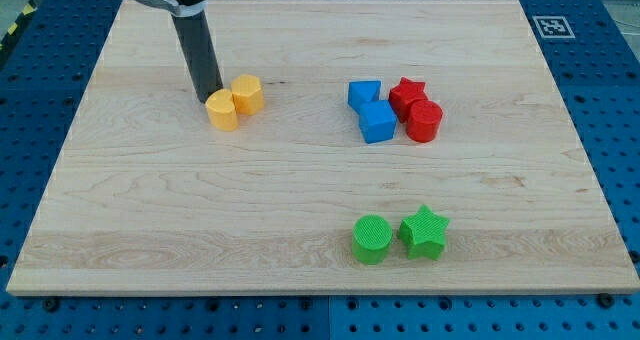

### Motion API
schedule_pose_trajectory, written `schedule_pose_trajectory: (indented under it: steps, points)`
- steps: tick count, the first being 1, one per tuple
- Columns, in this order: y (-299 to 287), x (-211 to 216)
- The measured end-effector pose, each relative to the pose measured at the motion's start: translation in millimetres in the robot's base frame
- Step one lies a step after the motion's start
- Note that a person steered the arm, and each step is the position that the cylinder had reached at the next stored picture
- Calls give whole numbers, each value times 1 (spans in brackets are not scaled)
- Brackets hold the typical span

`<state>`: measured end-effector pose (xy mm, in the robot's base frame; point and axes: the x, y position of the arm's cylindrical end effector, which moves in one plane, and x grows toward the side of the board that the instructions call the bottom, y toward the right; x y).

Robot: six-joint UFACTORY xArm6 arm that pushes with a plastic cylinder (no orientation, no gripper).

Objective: Move yellow heart away from the yellow hexagon

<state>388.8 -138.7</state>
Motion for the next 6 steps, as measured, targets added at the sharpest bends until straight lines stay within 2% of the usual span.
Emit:
schedule_pose_trajectory:
  steps: [6]
  points:
    - [31, 56]
